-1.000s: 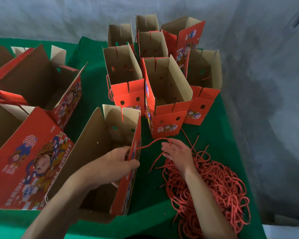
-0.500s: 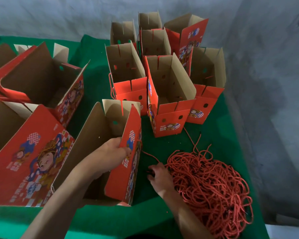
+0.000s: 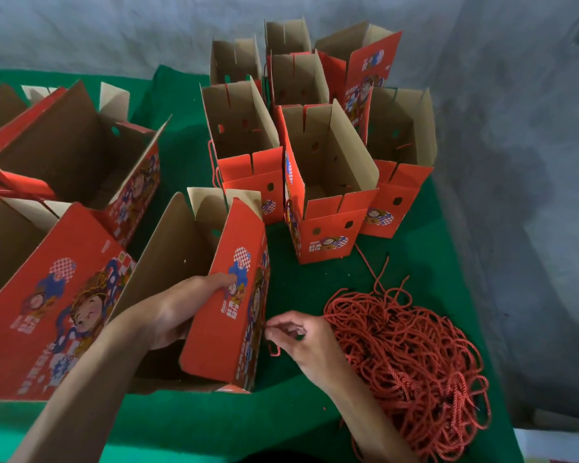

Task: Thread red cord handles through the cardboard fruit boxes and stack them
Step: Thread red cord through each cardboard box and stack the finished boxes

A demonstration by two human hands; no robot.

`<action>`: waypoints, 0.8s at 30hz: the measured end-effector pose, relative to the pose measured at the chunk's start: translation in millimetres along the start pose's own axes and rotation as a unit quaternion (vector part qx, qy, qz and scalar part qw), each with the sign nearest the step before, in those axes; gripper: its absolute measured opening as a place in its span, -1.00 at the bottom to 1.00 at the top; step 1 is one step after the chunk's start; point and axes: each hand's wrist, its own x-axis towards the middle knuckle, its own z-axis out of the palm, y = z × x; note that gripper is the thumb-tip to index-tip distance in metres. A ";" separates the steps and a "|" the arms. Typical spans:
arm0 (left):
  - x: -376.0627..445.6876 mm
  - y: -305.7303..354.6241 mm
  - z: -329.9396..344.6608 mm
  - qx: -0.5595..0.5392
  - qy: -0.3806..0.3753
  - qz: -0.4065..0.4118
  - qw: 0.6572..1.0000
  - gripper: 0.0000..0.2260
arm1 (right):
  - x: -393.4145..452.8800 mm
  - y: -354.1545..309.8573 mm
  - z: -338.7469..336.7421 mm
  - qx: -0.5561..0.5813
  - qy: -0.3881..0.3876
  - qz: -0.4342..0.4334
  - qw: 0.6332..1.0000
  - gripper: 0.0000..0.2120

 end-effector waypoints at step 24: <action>13.5 13.2 45.0 0.463 0.004 0.129 0.877 -0.69 | -0.5 -6.2 22.3 -0.042 0.024 -0.024 0.999 -0.83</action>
